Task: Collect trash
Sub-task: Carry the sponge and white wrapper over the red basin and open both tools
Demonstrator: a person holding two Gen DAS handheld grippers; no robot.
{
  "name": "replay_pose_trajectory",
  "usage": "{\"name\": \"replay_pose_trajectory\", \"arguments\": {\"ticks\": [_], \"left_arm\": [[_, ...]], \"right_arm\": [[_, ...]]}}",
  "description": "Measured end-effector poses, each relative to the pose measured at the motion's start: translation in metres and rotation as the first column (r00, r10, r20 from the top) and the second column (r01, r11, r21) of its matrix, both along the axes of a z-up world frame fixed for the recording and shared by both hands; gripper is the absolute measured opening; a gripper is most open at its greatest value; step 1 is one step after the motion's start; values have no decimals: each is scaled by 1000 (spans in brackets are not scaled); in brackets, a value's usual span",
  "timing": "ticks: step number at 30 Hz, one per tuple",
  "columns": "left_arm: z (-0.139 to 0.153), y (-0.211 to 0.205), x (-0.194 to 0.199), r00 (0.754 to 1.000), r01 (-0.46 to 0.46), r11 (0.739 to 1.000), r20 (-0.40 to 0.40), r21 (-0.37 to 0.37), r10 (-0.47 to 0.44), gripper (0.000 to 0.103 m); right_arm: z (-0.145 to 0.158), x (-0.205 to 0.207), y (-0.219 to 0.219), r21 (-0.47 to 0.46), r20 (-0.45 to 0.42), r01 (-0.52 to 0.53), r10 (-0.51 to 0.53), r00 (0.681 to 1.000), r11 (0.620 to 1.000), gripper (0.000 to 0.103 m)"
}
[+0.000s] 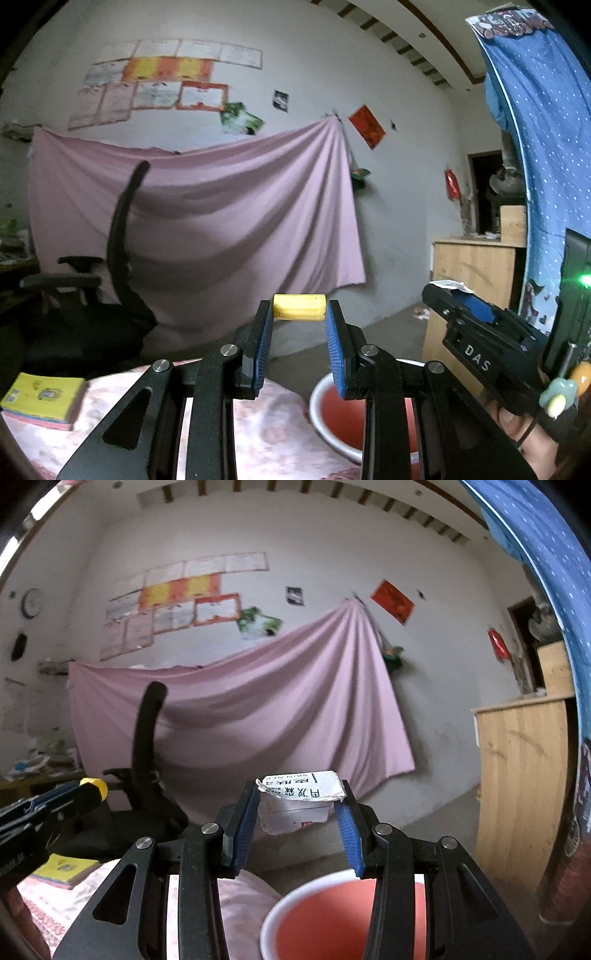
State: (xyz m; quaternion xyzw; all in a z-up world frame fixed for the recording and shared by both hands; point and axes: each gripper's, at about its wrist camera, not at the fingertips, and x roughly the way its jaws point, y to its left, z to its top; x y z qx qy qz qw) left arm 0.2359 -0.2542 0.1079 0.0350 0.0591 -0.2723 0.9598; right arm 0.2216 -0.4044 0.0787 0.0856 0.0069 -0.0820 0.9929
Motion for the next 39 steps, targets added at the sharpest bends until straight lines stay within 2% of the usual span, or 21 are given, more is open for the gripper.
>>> {"name": "replay_pose_trajectory", "arguments": {"ticks": [10, 23, 27, 31, 34, 39], "left_arm": [[-21, -47, 26, 986, 96, 995, -143, 39, -89, 24], [-40, -77, 44, 951, 173, 983, -272, 67, -149, 25], [-46, -82, 53, 940, 162, 983, -318, 84, -127, 33], [-49, -80, 55, 934, 156, 985, -337, 79, -121, 36], [-48, -78, 56, 934, 150, 986, -338, 77, -115, 43], [-48, -76, 56, 934, 143, 987, -339, 72, -111, 44]], "right_arm": [[-16, 10, -34, 81, -112, 40, -31, 993, 996, 40], [-35, 24, -62, 177, -243, 63, -18, 970, 982, 40], [-40, 29, -68, 200, -286, 77, -17, 958, 977, 40], [-46, 33, -73, 221, -321, 85, -9, 947, 972, 41], [-47, 35, -74, 231, -333, 84, -2, 943, 969, 46], [-49, 35, -75, 235, -340, 79, 6, 940, 969, 48]]}}
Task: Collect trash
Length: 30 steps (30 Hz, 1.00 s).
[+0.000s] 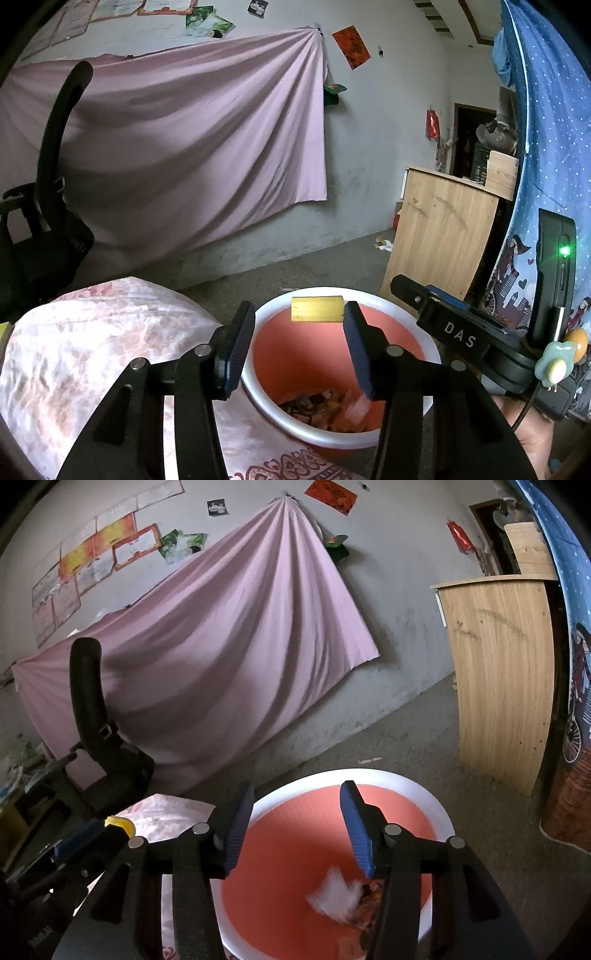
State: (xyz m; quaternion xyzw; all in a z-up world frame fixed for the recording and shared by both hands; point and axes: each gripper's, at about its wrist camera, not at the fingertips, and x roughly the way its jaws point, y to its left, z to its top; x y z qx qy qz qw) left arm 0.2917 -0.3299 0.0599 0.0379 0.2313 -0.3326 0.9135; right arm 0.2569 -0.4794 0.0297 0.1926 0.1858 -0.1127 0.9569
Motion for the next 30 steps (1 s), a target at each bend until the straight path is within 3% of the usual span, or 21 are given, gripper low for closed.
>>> {"name": "replay_pose_trajectory", "arguments": {"ticks": [9, 13, 18, 22, 30], "left_arm": [[2, 11, 4, 1000, -26, 1000, -7, -15, 26, 44], [4, 18, 5, 999, -48, 999, -4, -23, 48, 52], [7, 32, 7, 997, -83, 996, -8, -38, 83, 53], [11, 47, 8, 993, -121, 991, -17, -53, 121, 54], [21, 76, 0, 983, -185, 980, -6, -72, 185, 59]], "right_arm": [[1, 0, 0, -3, 0, -1, 1, 1000, 1000, 48], [0, 1, 0, -11, -2, -4, 4, 1000, 1000, 49], [1, 2, 3, -30, 1, -7, 8, 1000, 1000, 50], [3, 0, 8, -46, 21, -13, 14, 1000, 999, 66], [9, -1, 23, -91, 53, -29, 34, 998, 995, 71]]}}
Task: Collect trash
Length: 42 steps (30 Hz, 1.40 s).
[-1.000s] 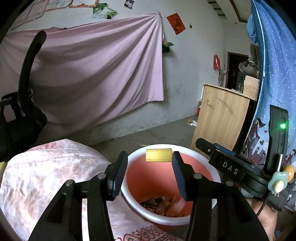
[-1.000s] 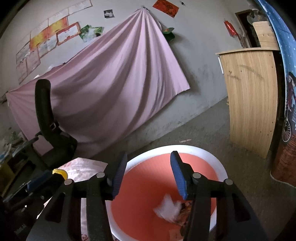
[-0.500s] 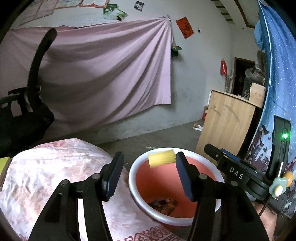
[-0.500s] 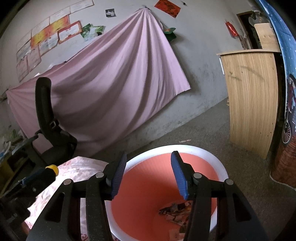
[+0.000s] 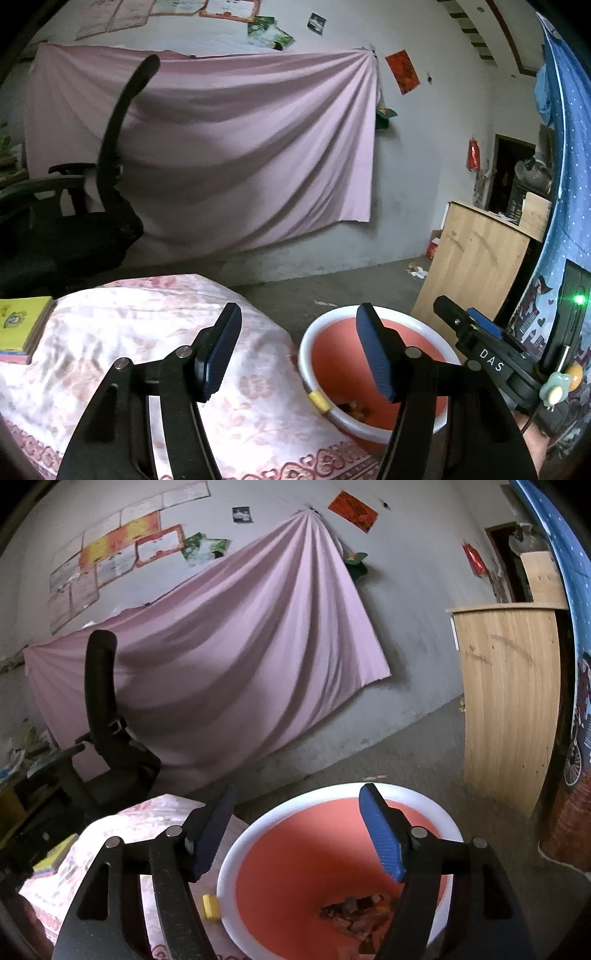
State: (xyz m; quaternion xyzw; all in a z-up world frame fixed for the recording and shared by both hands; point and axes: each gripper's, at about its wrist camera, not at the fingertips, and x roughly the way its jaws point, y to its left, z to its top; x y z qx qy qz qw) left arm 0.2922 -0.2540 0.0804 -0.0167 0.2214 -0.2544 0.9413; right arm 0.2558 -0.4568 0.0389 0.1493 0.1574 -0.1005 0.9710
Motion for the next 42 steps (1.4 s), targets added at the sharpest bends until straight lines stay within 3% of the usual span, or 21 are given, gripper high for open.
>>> {"name": "replay_pose_trajectory", "arguments": {"ticks": [9, 13, 21, 25, 28, 38, 42], "left_arm": [[1, 27, -6, 998, -60, 998, 22, -23, 61, 61], [1, 38, -8, 994, -100, 994, 32, -47, 102, 73], [3, 51, -1, 987, -155, 986, 34, -58, 157, 74], [3, 57, 2, 982, -184, 981, 39, -66, 187, 83], [3, 63, 7, 977, -204, 976, 51, -73, 208, 83], [-2, 87, 39, 948, -307, 950, 67, -55, 310, 89], [-8, 96, 52, 939, -335, 941, 67, -42, 338, 89]], "right_arm": [[1, 3, 18, -58, 14, -31, 32, 999, 998, 77], [3, 3, 26, -77, 38, -40, 43, 998, 996, 82], [0, 11, 36, -67, 50, -61, 64, 997, 996, 91], [-1, 15, 39, -46, 65, -59, 62, 996, 997, 98], [-1, 22, 43, -35, 72, -77, 79, 994, 996, 101], [-9, 71, 55, 115, 81, -189, 180, 980, 975, 103], [-20, 97, 53, 195, 28, -210, 209, 978, 958, 103]]}}
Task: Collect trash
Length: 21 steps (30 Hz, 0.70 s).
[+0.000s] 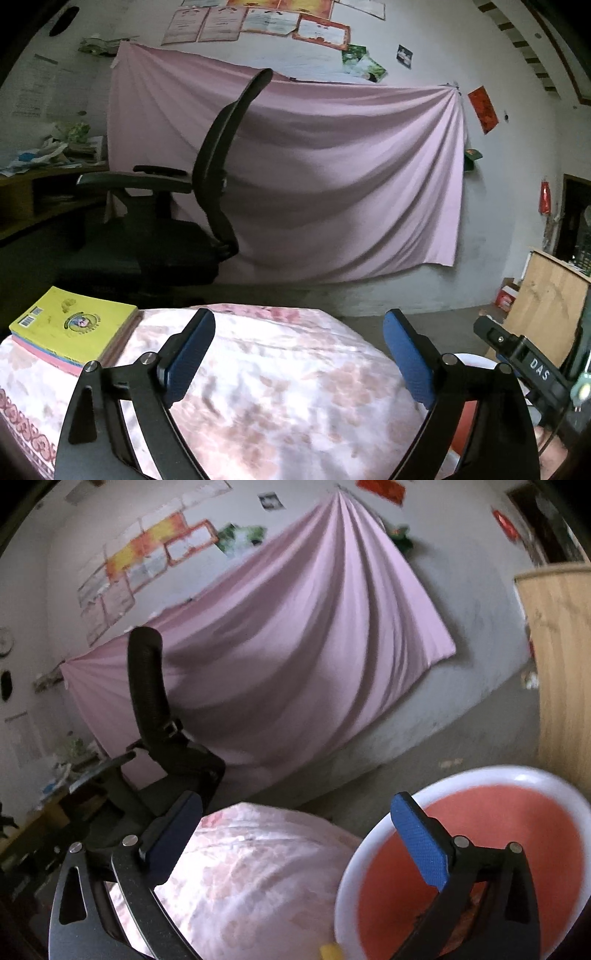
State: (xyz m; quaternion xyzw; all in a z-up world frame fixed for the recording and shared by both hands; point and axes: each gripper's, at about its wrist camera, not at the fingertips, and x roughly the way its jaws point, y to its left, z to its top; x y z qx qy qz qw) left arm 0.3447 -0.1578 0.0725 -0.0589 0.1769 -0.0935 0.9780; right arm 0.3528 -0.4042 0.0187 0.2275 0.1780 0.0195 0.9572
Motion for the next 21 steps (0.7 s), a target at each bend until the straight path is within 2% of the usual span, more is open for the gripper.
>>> {"name": "replay_pose_trajectory", "arguments": {"ticks": [5, 11, 15, 21], "left_arm": [[-11, 8, 15, 999, -19, 1000, -25, 9, 19, 89], [-19, 16, 24, 998, -30, 999, -64, -24, 29, 89], [-19, 21, 24, 997, -41, 998, -73, -41, 38, 89], [-17, 18, 20, 997, -41, 999, -63, -24, 39, 89]], "right_arm": [[-15, 25, -11, 114, -70, -59, 67, 995, 992, 103], [-36, 40, -18, 222, -134, -112, 144, 980, 968, 103], [-40, 32, -34, 277, -126, -58, 96, 987, 959, 103], [-29, 17, -40, 231, -68, 19, -4, 998, 973, 103]]}}
